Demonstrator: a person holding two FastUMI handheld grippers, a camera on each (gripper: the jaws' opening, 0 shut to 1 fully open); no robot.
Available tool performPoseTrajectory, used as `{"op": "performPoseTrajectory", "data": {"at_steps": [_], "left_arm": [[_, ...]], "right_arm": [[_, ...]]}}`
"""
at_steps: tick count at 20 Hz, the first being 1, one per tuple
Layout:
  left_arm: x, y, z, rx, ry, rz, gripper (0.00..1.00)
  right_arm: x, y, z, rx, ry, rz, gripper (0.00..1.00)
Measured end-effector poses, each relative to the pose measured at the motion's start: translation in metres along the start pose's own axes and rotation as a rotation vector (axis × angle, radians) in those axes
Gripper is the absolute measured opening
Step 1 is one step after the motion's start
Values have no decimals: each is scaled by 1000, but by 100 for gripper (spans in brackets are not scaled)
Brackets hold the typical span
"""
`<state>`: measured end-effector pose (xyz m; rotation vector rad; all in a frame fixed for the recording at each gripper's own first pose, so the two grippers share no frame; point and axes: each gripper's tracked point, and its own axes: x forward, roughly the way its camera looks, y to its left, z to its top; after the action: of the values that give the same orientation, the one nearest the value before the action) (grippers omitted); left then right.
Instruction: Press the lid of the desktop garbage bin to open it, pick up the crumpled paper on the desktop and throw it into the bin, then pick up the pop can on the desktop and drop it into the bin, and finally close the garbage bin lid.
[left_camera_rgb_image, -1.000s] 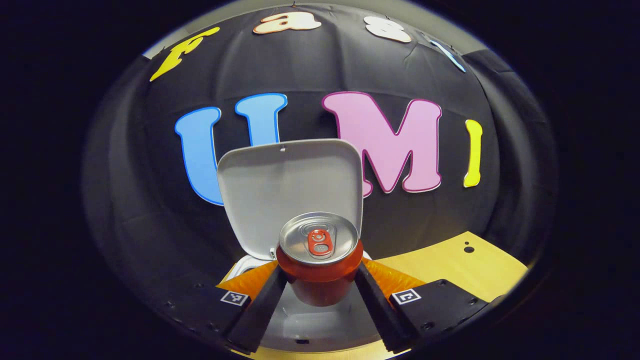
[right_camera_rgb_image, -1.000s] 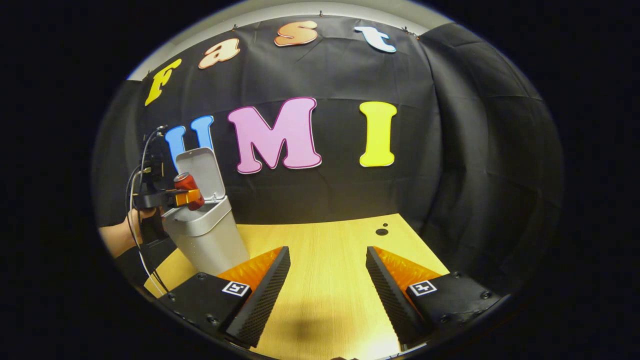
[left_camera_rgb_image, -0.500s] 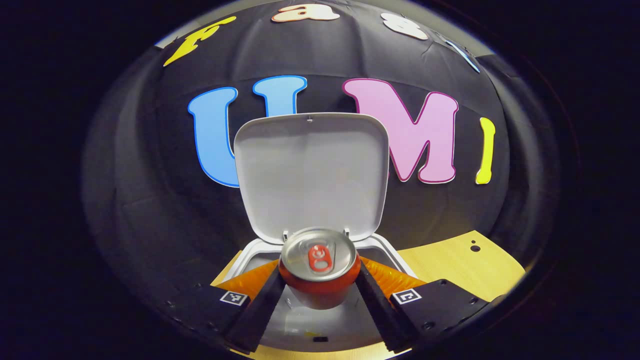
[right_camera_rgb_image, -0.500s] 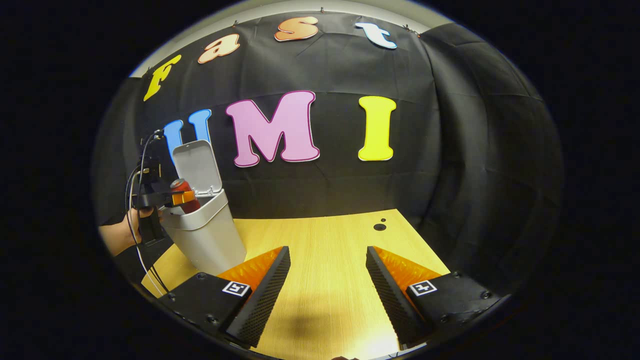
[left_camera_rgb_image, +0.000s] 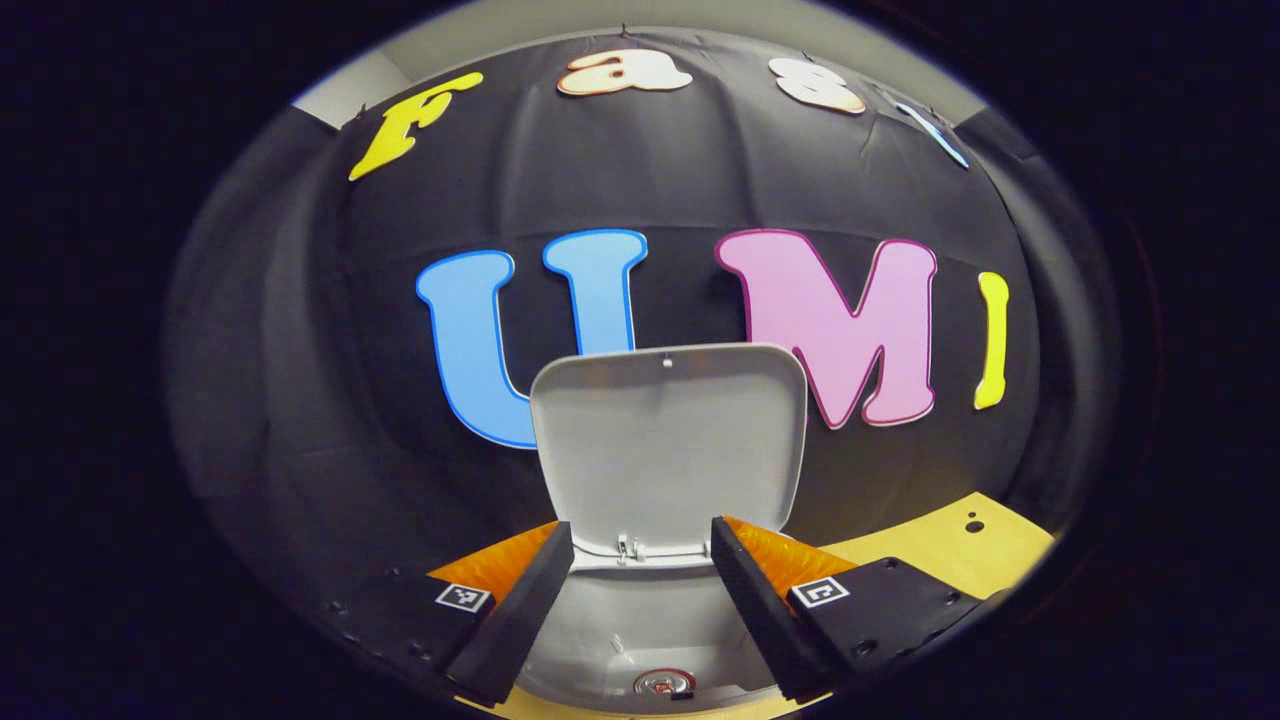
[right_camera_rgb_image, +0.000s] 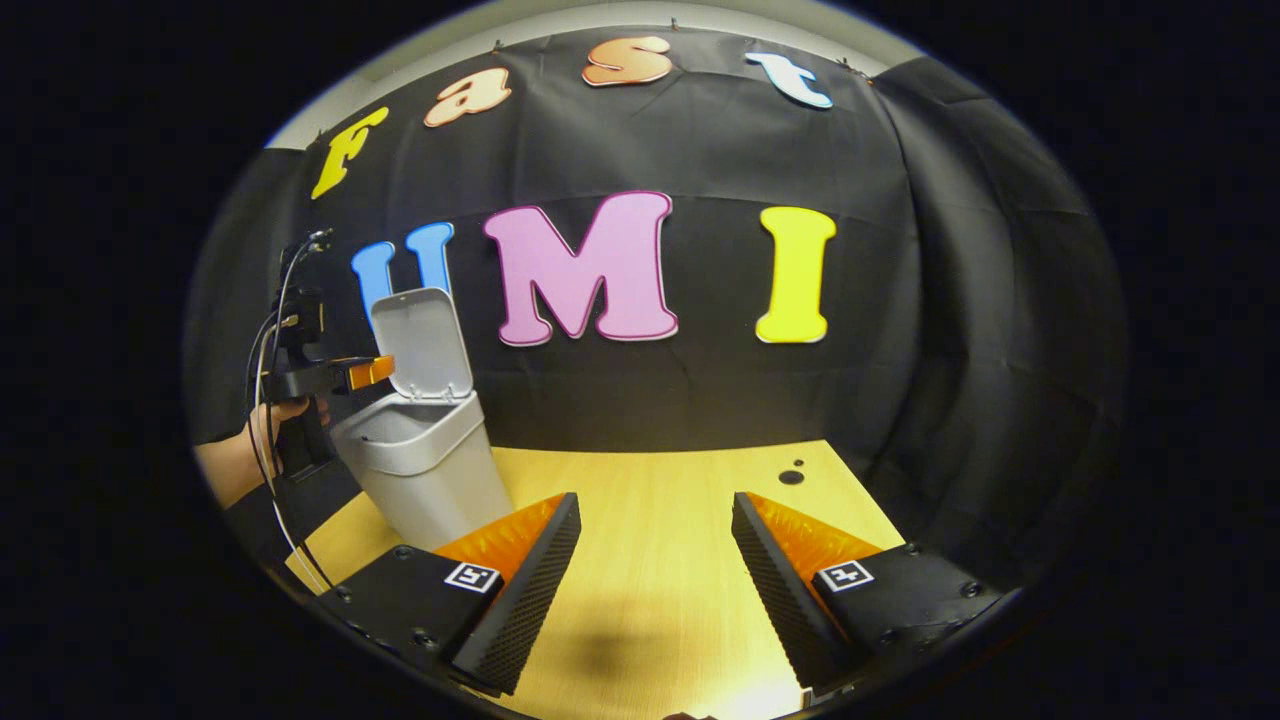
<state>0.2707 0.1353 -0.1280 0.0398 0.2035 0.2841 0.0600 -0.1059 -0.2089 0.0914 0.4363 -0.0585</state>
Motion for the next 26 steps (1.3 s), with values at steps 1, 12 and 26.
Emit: {"op": "performPoseTrajectory", "data": {"at_steps": [1, 12, 26], "left_arm": [[2, 3, 15, -8, -14, 4, 93], [46, 1, 132, 39, -226, -45, 93], [87, -21, 94, 31, -5, -188, 96]], "right_arm": [[7, 7, 14, -8, -18, 27, 99], [53, 78, 89, -14, -79, 282, 99], [47, 73, 17, 4, 86, 270, 99]]}}
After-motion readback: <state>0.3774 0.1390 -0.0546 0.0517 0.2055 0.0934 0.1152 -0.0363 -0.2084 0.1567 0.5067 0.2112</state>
